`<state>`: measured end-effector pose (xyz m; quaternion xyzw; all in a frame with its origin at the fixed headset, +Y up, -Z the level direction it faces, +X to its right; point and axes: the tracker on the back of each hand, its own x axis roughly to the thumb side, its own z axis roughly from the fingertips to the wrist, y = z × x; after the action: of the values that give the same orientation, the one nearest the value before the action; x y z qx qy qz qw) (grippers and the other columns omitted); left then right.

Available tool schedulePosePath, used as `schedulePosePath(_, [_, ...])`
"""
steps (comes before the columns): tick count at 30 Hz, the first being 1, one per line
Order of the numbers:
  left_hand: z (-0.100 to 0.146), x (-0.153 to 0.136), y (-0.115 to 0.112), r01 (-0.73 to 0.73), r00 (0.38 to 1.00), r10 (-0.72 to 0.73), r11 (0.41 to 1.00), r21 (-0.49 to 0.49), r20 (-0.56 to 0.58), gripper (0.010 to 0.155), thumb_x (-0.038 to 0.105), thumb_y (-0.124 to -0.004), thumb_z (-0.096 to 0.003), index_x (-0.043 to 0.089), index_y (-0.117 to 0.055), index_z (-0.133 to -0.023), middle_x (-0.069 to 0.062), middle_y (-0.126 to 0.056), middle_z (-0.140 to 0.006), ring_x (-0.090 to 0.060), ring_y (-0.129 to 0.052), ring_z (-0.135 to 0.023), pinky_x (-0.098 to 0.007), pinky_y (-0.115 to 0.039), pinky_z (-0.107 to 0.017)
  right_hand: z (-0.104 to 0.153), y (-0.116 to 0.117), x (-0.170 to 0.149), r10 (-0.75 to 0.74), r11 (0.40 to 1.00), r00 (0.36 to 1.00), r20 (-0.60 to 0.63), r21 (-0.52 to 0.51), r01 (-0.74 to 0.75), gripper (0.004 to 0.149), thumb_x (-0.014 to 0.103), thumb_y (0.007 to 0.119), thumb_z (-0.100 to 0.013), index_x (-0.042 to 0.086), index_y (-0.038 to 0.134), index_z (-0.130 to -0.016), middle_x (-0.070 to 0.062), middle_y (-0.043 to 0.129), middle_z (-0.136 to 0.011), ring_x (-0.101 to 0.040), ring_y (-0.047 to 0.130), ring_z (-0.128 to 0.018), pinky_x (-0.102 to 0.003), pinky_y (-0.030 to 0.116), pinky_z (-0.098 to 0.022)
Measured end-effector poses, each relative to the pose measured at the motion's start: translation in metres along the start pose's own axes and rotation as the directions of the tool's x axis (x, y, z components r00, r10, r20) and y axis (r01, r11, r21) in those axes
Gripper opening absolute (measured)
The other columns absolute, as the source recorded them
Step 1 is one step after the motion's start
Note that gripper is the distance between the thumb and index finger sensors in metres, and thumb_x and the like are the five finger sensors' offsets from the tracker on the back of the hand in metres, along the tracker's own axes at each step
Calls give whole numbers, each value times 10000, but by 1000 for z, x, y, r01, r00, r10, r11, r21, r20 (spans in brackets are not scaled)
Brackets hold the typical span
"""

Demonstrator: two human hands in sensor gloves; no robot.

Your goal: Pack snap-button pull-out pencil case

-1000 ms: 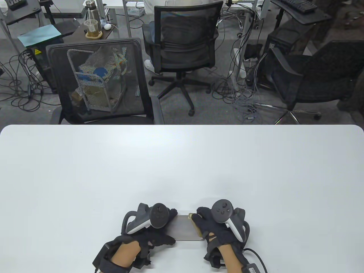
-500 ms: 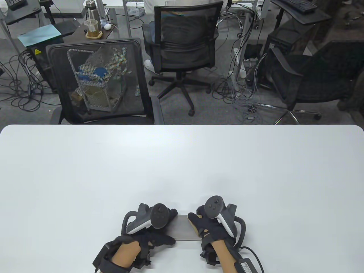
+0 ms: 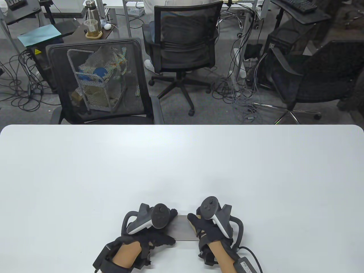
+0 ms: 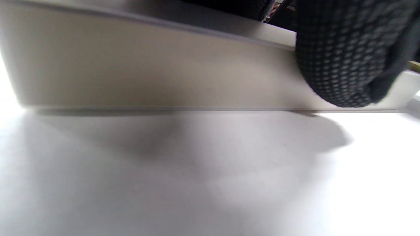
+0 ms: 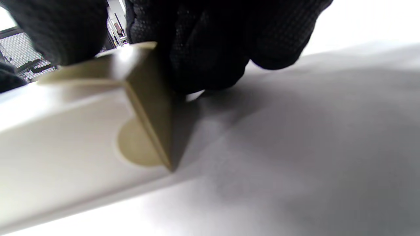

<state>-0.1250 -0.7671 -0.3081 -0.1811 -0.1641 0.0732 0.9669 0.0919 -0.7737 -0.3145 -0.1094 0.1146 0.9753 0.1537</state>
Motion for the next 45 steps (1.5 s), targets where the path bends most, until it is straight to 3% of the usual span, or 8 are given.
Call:
schedulePosePath(10, [6, -4, 9, -13, 1000, 13, 1000, -22, 0, 987, 648, -927, -267, 441, -460, -1110, 119, -483, -1213, -274, -559, -1160, -643, -349, -838, 2, 3, -7, -42, 998, 999, 34, -50, 44, 576, 685, 692, -378, 369, 768, -853, 92, 880, -790, -54, 916, -546, -298, 817, -470])
schedulePosePath(13, [23, -12, 29, -22, 1000, 23, 997, 71, -12, 986, 653, -912, -273, 436, -448, -1116, 105, -450, -1224, -295, -513, -1175, -651, -326, -836, 2, 4, -8, -48, 997, 998, 39, -60, 51, 577, 686, 695, -376, 369, 772, -852, 91, 884, -785, -50, 916, -541, -298, 818, -467])
schedulePosePath(20, [81, -57, 68, 7, 973, 59, 958, 288, -222, 936, 676, -795, -336, 448, -363, -1134, 98, -336, -1254, -305, -350, -1217, -666, -188, -845, 3, 3, -9, -58, 996, 997, 40, -67, 61, 581, 690, 693, -376, 370, 776, -853, 91, 888, -784, -49, 916, -539, -298, 818, -468])
schedulePosePath(27, [100, -90, 47, 39, 954, 78, 925, 377, -290, 946, 717, -745, -330, 458, -325, -1137, 102, -304, -1258, -303, -326, -1221, -670, -178, -839, 4, 3, -9, -67, 995, 997, 39, -67, 69, 586, 691, 694, -376, 369, 777, -857, 89, 889, -786, -51, 916, -540, -299, 818, -471])
schedulePosePath(35, [103, -95, 38, 19, 961, 96, 912, 409, -259, 939, 719, -749, -322, 459, -352, -1133, 110, -323, -1255, -298, -314, -1223, -671, -175, -837, 7, -11, -17, -122, 992, 991, 60, -25, 123, 637, 704, 683, -380, 349, 774, -900, 61, 905, -855, -97, 954, -606, -327, 829, -495])
schedulePosePath(38, [104, -98, 36, 13, 960, 103, 913, 409, -262, 937, 717, -752, -323, 457, -360, -1132, 110, -327, -1255, -298, -313, -1224, -672, -172, -836, 19, -35, -22, -159, 975, 980, 122, -136, 175, 667, 700, 693, -381, 341, 736, -942, 37, 870, -923, -140, 949, -673, -360, 817, -527])
schedulePosePath(41, [104, -99, 35, 14, 958, 103, 915, 403, -267, 937, 717, -753, -322, 459, -359, -1132, 111, -326, -1255, -298, -311, -1224, -674, -168, -835, 39, -64, -22, -56, 934, 985, 162, -341, 109, 711, 713, 701, -372, 374, 661, -996, 44, 762, -1052, -184, 882, -825, -419, 766, -623])
schedulePosePath(45, [105, -99, 34, 18, 957, 104, 911, 412, -271, 937, 716, -754, -321, 458, -361, -1131, 112, -326, -1255, -296, -311, -1225, -674, -165, -835, 61, -80, -24, 129, 859, 974, 186, -511, -16, 784, 766, 669, -348, 524, 444, -1059, 147, 441, -1233, -231, 551, -1119, -579, 505, -809])
